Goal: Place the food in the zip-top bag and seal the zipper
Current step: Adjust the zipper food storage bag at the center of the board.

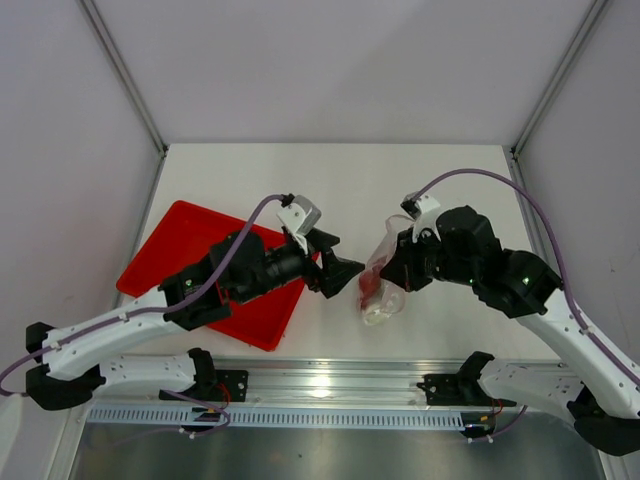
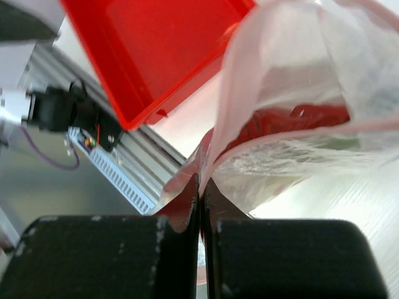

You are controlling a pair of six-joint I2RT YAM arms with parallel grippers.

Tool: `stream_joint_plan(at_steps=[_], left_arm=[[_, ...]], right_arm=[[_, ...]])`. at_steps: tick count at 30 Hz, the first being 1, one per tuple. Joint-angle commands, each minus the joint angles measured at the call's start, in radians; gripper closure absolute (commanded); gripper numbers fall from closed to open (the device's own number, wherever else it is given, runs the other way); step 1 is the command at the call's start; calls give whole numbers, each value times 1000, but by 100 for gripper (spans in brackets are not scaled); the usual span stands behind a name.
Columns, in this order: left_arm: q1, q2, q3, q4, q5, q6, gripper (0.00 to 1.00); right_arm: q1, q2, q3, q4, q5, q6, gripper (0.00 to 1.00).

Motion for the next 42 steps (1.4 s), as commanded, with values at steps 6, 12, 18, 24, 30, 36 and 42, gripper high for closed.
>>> stream_joint_plan(at_steps=[6, 12, 18, 24, 30, 36, 42], left_arm=[[-4, -93, 76, -126, 105, 372, 22], [-4, -223, -12, -124, 252, 490, 15], [1, -289, -46, -141, 379, 542, 4], [70, -243, -6, -170, 626, 521, 1], [200, -105, 66, -170, 1017, 450, 1], [229, 31, 161, -157, 1306, 395, 1], [228, 120, 172, -104, 1481, 335, 1]], right_arm=[[-8, 10, 74, -7, -459, -352, 100], [6, 36, 94, -77, -690, -439, 100], [29, 30, 109, -85, -911, -429, 100], [93, -8, 103, -79, -997, -390, 100], [162, -33, 66, -28, -1047, -321, 100], [261, 1, 63, -60, -997, -328, 100], [325, 27, 65, -51, -958, -326, 100]])
